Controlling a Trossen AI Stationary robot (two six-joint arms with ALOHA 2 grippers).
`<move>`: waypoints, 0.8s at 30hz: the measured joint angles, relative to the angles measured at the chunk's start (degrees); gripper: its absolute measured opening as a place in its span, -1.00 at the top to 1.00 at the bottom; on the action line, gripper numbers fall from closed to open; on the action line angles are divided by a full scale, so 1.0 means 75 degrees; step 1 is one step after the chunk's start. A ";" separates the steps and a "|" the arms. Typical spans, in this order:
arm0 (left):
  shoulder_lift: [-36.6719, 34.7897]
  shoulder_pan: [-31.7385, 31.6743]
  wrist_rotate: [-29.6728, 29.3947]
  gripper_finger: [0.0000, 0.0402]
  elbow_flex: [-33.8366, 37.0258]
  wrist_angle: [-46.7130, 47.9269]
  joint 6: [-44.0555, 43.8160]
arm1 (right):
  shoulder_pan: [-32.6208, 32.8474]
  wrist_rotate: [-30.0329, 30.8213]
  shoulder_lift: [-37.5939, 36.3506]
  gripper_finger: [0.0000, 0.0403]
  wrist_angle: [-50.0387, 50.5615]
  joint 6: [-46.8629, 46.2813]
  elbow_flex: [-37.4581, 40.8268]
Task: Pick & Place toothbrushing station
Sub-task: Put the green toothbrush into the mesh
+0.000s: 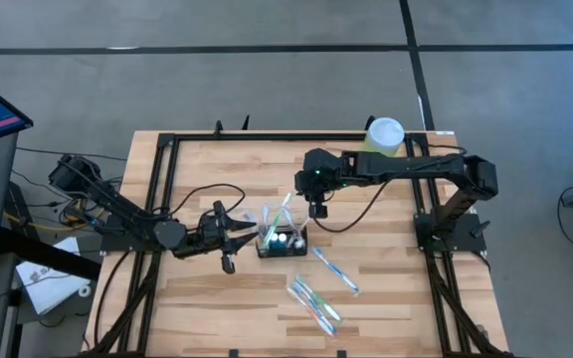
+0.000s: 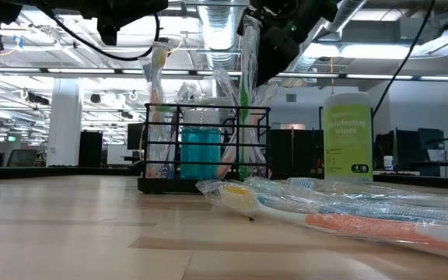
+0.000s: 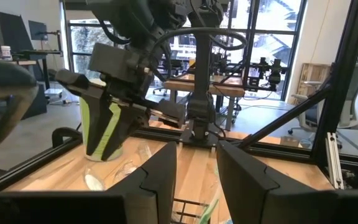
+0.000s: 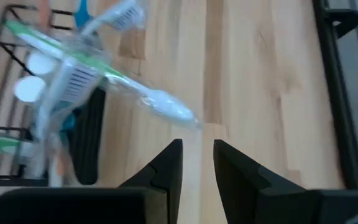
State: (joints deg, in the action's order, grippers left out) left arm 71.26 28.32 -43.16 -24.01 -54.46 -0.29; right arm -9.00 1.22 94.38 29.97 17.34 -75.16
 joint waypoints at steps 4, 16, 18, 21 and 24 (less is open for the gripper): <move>0.0003 0.0000 0.0000 0.46 0.0000 0.0000 0.0003 | -0.0005 0.0073 -0.0002 0.59 -0.0041 0.0095 0.0000; 0.0003 0.0000 -0.0003 0.46 0.0000 0.0000 0.0000 | -0.0066 0.0063 0.0081 0.59 -0.0105 0.0239 0.0003; 0.0003 0.0000 -0.0003 0.46 0.0000 0.0000 0.0000 | -0.0060 0.0049 0.0080 0.59 -0.0168 0.0291 0.0003; 0.0003 0.0000 -0.0003 0.46 0.0000 0.0000 0.0000 | -0.0060 0.0045 0.0079 0.59 -0.0375 0.0292 0.0003; 0.0003 0.0000 -0.0003 0.46 0.0000 0.0000 0.0000 | -0.0060 0.0045 0.0080 0.59 -0.0366 0.0290 0.0022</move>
State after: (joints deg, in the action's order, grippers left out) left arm 71.29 28.32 -43.18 -24.01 -54.46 -0.30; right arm -9.45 1.56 94.98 27.22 19.51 -74.99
